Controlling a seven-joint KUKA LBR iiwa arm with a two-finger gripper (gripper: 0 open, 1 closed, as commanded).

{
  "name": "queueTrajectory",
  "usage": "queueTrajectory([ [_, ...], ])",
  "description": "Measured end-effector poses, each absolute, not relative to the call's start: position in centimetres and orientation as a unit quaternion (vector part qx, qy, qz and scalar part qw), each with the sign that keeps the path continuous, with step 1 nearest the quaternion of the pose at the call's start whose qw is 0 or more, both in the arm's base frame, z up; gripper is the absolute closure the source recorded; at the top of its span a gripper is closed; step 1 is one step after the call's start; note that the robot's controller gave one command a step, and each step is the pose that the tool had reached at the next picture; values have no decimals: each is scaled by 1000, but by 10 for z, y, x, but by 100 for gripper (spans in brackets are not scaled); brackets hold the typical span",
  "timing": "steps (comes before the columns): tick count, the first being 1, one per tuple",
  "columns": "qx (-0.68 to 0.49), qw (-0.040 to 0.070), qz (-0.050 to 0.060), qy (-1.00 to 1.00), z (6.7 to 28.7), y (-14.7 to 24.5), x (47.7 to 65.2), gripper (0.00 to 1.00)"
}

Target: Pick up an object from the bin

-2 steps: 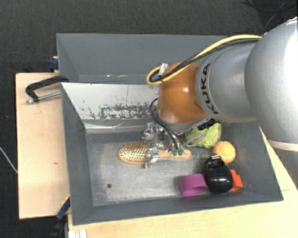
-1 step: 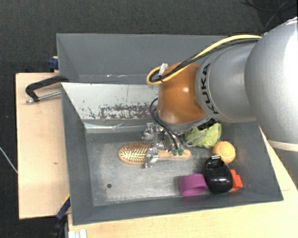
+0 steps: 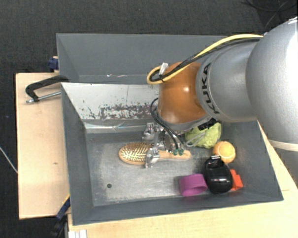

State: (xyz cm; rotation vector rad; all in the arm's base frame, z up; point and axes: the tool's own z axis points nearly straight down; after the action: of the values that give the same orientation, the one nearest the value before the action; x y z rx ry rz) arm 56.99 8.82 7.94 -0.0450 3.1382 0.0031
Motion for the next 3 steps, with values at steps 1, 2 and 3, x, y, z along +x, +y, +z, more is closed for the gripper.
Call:
queueTrajectory([
  [1,-14,2,1,1000,87,88,570,100],
  [2,-14,1,1,1000,95,89,570,100],
  [3,-14,1,1,1000,107,89,570,100],
])
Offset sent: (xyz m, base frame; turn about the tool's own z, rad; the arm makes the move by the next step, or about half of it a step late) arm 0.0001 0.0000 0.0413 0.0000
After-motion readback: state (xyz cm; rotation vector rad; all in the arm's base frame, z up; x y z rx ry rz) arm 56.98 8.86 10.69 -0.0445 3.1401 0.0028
